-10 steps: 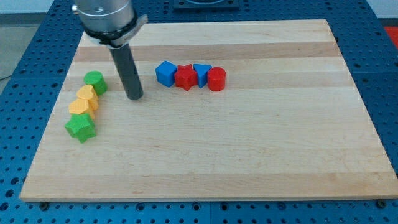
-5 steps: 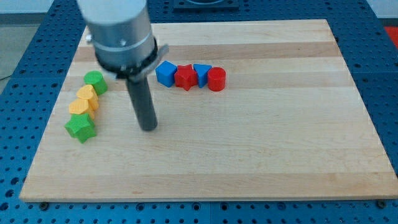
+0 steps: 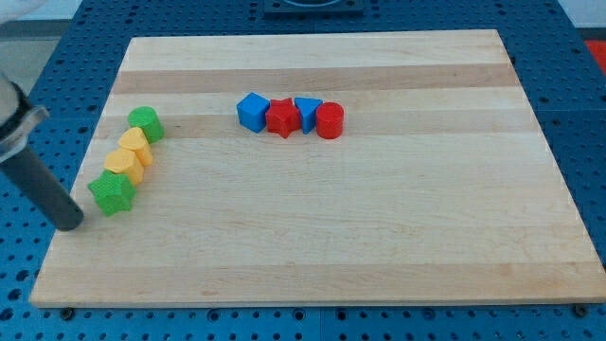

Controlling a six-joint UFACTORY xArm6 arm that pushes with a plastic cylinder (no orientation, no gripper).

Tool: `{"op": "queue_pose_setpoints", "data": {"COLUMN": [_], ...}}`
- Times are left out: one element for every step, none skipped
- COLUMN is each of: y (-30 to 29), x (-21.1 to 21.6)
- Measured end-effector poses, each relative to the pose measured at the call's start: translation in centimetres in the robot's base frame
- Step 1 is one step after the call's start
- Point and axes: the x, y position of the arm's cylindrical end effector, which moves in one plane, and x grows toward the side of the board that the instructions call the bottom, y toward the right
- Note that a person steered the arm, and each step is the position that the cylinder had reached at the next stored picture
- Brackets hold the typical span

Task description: Move the group of yellow and green blocks towards the center left side of the board

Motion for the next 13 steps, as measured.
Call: {"op": "queue_pose_setpoints", "data": {"y": [1.8, 4.0, 4.3, 4.3, 5.5, 7.2, 8.1, 10.3, 12.3, 12.4, 12.6, 13.6, 13.7], "x": [-1.6, -3.3, -3.5, -3.1, -3.1, -4.3, -6.8, -7.3, -8.2, -10.7, -11.6, -12.2, -14.0]}}
